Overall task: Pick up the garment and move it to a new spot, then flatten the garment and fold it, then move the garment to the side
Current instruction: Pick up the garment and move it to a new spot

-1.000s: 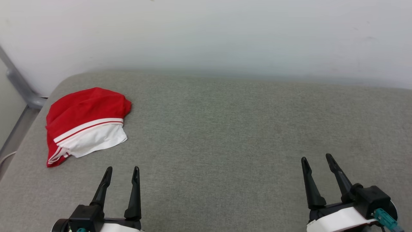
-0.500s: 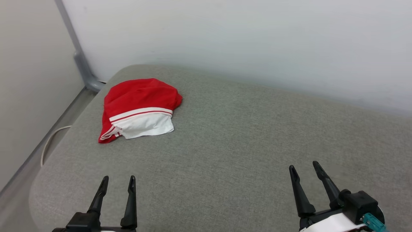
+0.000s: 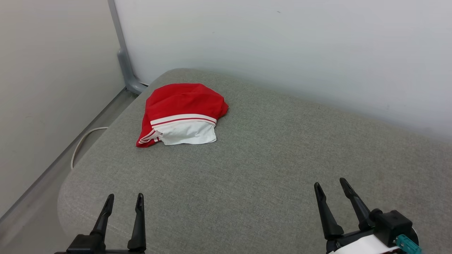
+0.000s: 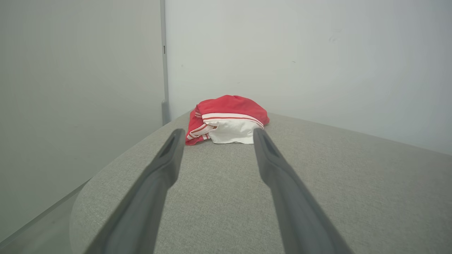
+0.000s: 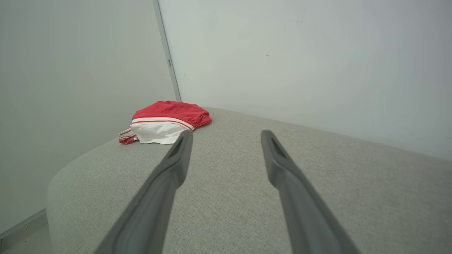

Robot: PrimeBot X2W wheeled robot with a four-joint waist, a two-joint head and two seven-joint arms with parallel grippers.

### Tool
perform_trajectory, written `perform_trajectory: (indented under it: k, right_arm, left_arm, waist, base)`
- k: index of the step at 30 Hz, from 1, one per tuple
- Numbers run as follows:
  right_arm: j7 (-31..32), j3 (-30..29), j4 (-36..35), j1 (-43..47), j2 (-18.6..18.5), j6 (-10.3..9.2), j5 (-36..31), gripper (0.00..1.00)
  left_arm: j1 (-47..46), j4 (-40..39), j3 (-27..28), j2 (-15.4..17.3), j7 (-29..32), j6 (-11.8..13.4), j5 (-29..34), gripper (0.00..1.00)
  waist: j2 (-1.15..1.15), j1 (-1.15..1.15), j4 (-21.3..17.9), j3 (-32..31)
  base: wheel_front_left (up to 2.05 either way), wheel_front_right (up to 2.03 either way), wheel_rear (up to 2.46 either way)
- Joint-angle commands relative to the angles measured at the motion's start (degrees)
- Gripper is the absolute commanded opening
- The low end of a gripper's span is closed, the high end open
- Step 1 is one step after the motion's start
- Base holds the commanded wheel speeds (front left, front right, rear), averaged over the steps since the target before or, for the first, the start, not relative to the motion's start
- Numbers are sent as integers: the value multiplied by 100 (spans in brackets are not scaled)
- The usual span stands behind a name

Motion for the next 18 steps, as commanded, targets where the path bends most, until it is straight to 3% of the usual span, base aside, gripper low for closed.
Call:
perform_trajectory:
  k: [1,7,15,18]
  right_arm:
    - [-14,17,-16,76,3,-6,0,100]
    - [-14,29,-51,-83,2,-6,-136,100]
    - [-14,-140,-278,-437,2,-6,-409,100]
    - [-14,-173,-431,-590,2,-6,-632,100]
  left_arm:
    - [68,-23,26,-10,-16,17,-42,100]
    - [-168,-52,167,-10,-16,-13,-135,100]
    - [-932,284,373,39,-15,-150,-133,100]
    - [-1476,642,343,312,-15,-193,-106,100]
  waist:
    - [0,0,2,7]
    - [0,0,-201,271]
    - [0,0,-618,1118]
    - [0,0,-783,1545]
  base:
    - [0,0,0]
    - [0,0,0]
    - [0,0,0]
    - [0,0,0]
